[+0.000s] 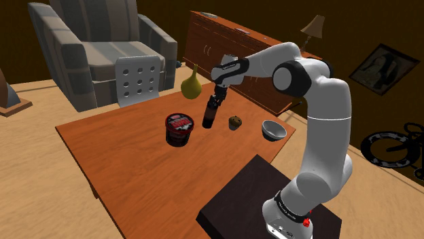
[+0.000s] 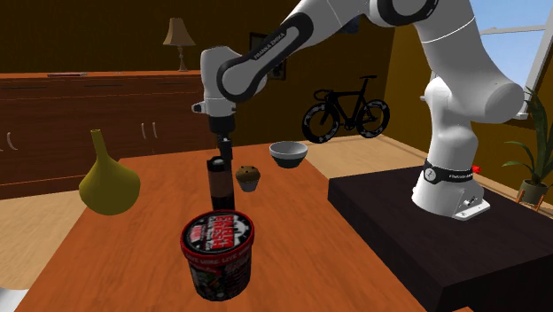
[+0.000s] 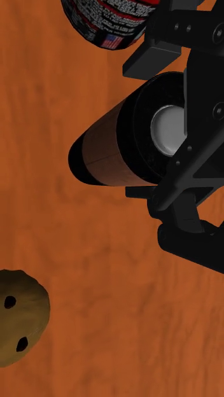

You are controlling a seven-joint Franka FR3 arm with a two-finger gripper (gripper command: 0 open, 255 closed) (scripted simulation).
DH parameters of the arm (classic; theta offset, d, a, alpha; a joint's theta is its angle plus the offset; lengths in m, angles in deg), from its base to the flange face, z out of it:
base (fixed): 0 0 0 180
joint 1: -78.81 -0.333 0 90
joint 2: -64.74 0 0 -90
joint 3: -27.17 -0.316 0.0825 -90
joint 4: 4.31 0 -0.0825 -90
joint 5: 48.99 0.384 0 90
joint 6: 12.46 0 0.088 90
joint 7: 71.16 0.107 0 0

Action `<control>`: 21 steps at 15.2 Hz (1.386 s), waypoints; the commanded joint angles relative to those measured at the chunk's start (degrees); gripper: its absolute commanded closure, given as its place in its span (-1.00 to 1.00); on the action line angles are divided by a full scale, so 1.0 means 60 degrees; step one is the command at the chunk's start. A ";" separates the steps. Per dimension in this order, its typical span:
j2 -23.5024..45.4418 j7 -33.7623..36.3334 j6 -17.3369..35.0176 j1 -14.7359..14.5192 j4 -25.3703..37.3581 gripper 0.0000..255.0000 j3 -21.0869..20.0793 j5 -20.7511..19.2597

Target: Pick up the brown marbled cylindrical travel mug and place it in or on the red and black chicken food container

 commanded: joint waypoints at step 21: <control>-0.1275 0.0213 -0.2216 -0.0103 0.0976 1.00 0.0185 -0.0331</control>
